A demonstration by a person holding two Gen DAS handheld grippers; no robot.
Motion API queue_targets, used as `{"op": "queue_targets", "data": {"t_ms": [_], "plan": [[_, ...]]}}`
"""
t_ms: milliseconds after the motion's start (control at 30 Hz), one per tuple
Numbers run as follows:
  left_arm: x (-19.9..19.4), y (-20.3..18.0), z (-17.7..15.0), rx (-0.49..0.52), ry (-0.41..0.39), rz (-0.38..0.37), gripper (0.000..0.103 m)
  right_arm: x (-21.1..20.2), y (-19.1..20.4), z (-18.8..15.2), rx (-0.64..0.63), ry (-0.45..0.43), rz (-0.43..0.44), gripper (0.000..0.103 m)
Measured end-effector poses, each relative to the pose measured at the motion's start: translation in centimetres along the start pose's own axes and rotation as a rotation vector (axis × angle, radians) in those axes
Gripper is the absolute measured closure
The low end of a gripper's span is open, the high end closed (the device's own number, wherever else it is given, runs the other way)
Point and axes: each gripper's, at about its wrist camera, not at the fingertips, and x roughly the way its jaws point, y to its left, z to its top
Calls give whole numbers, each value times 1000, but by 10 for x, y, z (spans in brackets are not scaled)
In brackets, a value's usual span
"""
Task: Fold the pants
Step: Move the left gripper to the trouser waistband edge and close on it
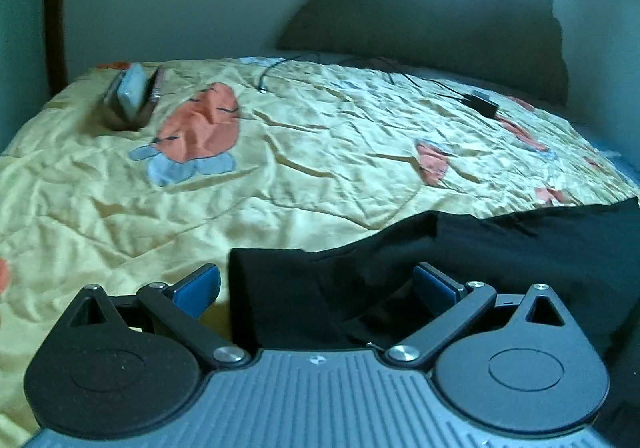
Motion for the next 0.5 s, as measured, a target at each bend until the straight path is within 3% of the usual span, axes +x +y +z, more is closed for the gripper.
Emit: {"op": "queue_targets", "data": {"t_ms": [133,233,267,367,433,500], "plan": [[13,2,2,-1,41,-21,1,3,1,4,5,-5,3,0],[8,3,2,-2,14,-28,7,4,2,4,5,-7,0,0],[6,4,2,-4,3,-22,14,5,2,4,4,-6,-1,0],[5,4,3,0,4,42,65,7,2,4,3,-7,-5,0],[6,5,4,-16,22,53,69,10,2,4,4,0,2,0],[3,-1,5,11,10,73,84,12,1,5,8,3,12,0]]}}
